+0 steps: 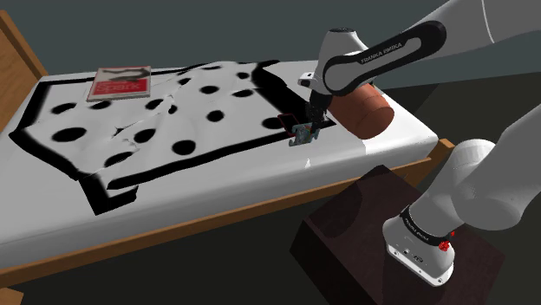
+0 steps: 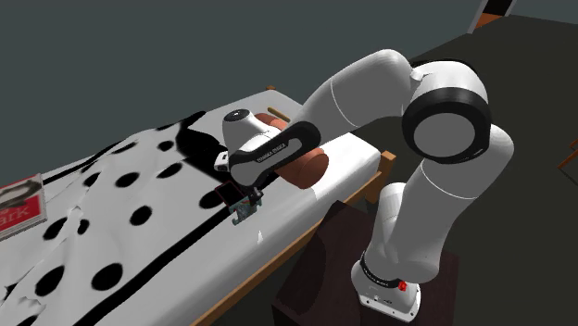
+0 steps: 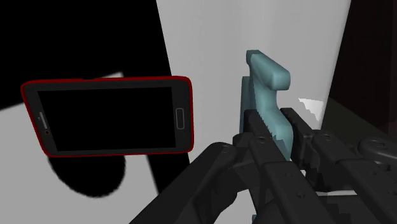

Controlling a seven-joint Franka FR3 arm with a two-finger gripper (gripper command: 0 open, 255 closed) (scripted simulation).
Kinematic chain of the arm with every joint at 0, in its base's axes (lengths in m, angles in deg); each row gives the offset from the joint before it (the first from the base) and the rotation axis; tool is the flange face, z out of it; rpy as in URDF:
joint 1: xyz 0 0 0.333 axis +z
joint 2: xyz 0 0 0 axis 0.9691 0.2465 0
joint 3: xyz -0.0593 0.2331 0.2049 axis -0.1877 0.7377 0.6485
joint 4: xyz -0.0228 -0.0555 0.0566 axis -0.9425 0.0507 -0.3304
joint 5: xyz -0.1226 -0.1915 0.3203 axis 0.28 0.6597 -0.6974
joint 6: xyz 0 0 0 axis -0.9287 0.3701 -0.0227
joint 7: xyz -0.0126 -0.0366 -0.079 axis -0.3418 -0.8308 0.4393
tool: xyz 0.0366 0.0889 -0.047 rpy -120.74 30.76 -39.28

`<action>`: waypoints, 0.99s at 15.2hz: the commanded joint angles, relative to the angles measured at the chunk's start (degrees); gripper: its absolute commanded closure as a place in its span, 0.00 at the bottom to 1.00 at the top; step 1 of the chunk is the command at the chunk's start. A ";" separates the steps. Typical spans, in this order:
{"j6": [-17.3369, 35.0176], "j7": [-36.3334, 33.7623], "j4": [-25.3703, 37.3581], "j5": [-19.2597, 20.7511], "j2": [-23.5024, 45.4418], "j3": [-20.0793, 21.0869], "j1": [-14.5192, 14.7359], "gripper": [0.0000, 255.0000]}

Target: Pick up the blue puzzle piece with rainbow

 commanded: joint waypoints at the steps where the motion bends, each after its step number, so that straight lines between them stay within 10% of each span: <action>1: 0.00 0.00 -0.01 0.00 0.01 -0.01 0.00 1.00; 15: -10.70 -1.69 4.97 1.79 -5.91 0.67 -0.25 1.00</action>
